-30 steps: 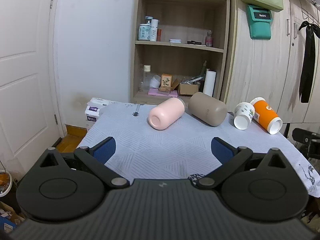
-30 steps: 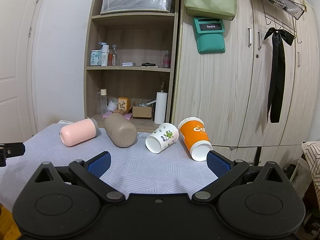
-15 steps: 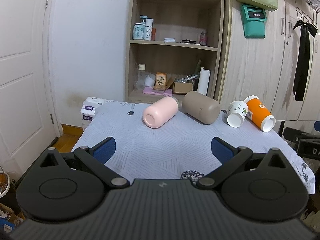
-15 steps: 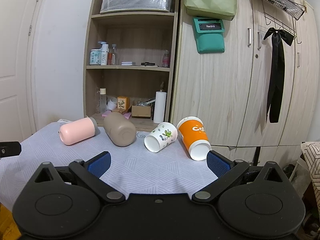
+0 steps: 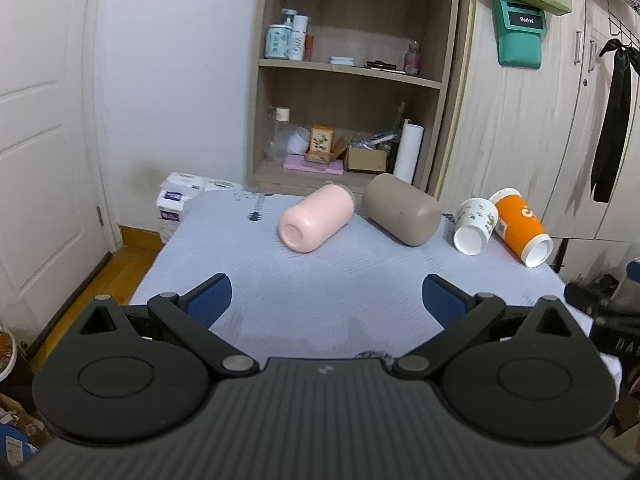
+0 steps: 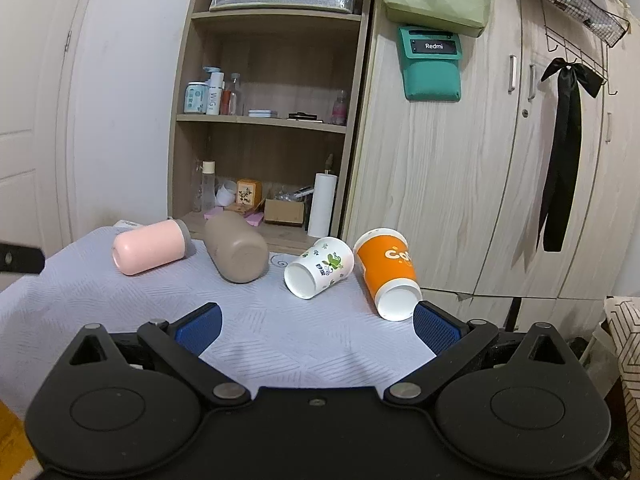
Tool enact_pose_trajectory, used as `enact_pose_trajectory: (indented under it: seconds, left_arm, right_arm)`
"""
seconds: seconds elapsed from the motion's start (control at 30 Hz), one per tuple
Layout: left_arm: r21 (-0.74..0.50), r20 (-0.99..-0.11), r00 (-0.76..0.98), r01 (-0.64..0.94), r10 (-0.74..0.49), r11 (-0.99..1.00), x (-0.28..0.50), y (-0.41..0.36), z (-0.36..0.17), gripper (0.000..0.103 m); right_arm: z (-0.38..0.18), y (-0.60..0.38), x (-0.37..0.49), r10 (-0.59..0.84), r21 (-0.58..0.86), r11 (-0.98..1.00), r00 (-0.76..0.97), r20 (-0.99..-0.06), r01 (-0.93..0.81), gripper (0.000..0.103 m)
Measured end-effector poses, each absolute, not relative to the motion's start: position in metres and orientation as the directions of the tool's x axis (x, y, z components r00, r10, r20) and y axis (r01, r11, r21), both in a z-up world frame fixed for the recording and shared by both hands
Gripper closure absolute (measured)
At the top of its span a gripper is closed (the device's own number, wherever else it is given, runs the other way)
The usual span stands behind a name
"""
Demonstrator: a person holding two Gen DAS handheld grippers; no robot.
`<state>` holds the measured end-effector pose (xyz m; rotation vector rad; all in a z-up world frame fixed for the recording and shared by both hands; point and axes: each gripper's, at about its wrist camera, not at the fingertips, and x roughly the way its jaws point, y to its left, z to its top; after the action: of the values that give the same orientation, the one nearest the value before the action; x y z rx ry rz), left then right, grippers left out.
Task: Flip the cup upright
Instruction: 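Move the left tool down onto the lying taupe tumbler and grip it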
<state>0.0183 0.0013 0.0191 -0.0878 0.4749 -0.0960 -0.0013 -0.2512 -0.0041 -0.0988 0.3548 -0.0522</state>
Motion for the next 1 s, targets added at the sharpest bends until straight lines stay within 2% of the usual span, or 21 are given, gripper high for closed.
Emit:
enact_pose_trajectory:
  seconds: [0.17, 0.4, 0.5, 0.77, 0.93, 1.0]
  left_arm:
    - [-0.154, -0.467, 0.867, 0.112, -0.172, 0.982, 0.050, -0.006, 0.034, 0.000]
    - [-0.179, -0.462, 0.855, 0.171, -0.236, 0.969, 0.105, -0.026, 0.039, 0.000]
    - [-0.239, -0.492, 0.828, 0.167, -0.267, 0.957, 0.133, -0.031, 0.031, 0.000]
    - [-0.373, -0.556, 0.754, 0.151, -0.351, 0.916, 0.197, -0.041, 0.001, 0.002]
    - [-0.489, -0.573, 0.713, 0.099, -0.404, 0.867, 0.232, -0.037, -0.015, 0.003]
    - [-0.482, -0.589, 0.706, 0.084, -0.394, 0.872, 0.238, -0.038, -0.021, 0.003]
  right_arm:
    - [0.007, -0.263, 0.013, -0.020, -0.065, 0.998, 0.939, -0.344, -0.003, 0.000]
    - [0.011, -0.265, 0.061, 0.251, 0.077, 0.968, 0.892, -0.376, -0.240, 0.000]
    - [0.006, -0.257, 0.085, 0.294, 0.085, 0.955, 0.875, -0.385, -0.283, 0.000]
    - [-0.004, -0.240, 0.149, 0.314, -0.010, 0.932, 0.821, -0.476, -0.362, 0.000]
    - [-0.004, -0.221, 0.182, 0.328, -0.135, 0.879, 0.786, -0.524, -0.457, 0.001]
    - [-0.005, -0.216, 0.192, 0.336, -0.179, 0.852, 0.777, -0.532, -0.492, 0.001]
